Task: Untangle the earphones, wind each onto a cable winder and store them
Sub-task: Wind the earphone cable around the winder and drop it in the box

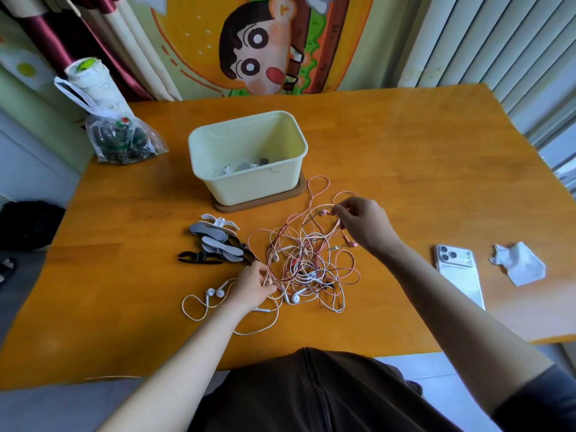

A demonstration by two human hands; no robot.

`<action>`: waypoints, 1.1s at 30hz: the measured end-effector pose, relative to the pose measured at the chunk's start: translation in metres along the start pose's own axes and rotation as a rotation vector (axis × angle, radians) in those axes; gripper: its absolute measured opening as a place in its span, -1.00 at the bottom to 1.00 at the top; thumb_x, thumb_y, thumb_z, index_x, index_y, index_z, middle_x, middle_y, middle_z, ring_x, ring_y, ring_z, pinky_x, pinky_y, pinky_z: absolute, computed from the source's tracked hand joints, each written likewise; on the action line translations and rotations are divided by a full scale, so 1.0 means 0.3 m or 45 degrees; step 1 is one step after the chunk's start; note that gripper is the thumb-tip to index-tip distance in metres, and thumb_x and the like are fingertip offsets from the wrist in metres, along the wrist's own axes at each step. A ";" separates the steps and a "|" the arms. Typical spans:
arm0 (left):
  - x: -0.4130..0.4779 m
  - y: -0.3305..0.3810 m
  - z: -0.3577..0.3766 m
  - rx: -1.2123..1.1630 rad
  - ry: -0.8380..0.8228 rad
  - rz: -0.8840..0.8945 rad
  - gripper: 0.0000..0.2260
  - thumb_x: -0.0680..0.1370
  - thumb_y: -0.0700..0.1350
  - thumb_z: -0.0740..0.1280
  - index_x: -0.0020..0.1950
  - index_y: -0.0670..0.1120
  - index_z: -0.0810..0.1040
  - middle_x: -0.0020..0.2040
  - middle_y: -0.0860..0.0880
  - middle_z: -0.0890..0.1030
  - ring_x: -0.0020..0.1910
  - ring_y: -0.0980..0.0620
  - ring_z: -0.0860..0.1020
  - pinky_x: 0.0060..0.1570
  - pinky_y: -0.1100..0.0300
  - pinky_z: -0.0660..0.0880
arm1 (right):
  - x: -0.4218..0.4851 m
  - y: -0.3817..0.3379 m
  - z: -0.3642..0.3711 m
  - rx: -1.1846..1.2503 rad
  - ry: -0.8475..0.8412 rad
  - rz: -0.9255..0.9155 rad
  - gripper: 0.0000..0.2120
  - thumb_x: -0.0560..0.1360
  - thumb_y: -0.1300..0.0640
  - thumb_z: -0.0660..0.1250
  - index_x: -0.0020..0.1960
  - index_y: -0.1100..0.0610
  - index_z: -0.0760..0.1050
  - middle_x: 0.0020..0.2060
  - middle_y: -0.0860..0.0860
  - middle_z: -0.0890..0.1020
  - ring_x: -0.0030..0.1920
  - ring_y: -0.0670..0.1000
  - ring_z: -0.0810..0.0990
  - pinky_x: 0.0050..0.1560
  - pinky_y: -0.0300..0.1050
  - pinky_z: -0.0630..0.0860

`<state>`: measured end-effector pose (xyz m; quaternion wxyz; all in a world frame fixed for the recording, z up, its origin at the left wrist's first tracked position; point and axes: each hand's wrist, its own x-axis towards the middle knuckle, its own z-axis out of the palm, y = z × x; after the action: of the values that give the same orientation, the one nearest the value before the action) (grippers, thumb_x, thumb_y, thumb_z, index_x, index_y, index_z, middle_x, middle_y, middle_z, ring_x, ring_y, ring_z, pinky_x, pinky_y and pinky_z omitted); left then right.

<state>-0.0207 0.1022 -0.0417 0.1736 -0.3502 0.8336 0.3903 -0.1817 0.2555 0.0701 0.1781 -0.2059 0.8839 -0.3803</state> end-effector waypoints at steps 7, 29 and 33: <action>-0.016 -0.020 0.005 -0.011 0.105 0.051 -0.85 0.50 -0.15 0.43 -0.02 -0.09 0.49 -0.10 -0.02 0.56 -0.15 0.05 0.51 -0.32 0.34 0.37 | 0.006 0.059 0.038 -0.204 -0.062 0.108 -0.76 0.59 0.08 0.21 -0.01 0.23 0.56 -0.28 0.10 0.61 -0.26 0.13 0.58 -0.26 -0.03 0.51; -0.139 0.209 -0.296 -0.208 0.463 0.528 -0.94 0.60 -0.17 0.26 -0.02 -0.09 0.52 -0.31 0.06 0.51 -0.30 0.11 0.54 -0.30 0.35 0.42 | -0.049 -0.062 0.139 -0.410 -0.303 -0.450 -0.79 0.56 0.01 0.28 0.05 0.13 0.57 -0.09 0.05 0.65 -0.11 0.05 0.60 -0.15 -0.09 0.53; -0.144 0.233 -0.335 -0.306 0.457 0.562 -0.94 0.60 -0.18 0.26 -0.03 -0.12 0.52 -0.34 -0.04 0.42 -0.33 0.02 0.45 -0.42 0.35 0.43 | -0.023 -0.004 0.100 -0.701 -0.320 -0.118 -0.79 0.59 0.06 0.23 0.09 0.13 0.57 -0.02 0.08 0.64 -0.02 0.14 0.60 -0.18 -0.12 0.45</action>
<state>-0.0426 0.0754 0.0834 -0.1082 -0.2420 0.8548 0.4462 -0.1612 0.2402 0.0528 0.2059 -0.3320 0.9145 -0.1056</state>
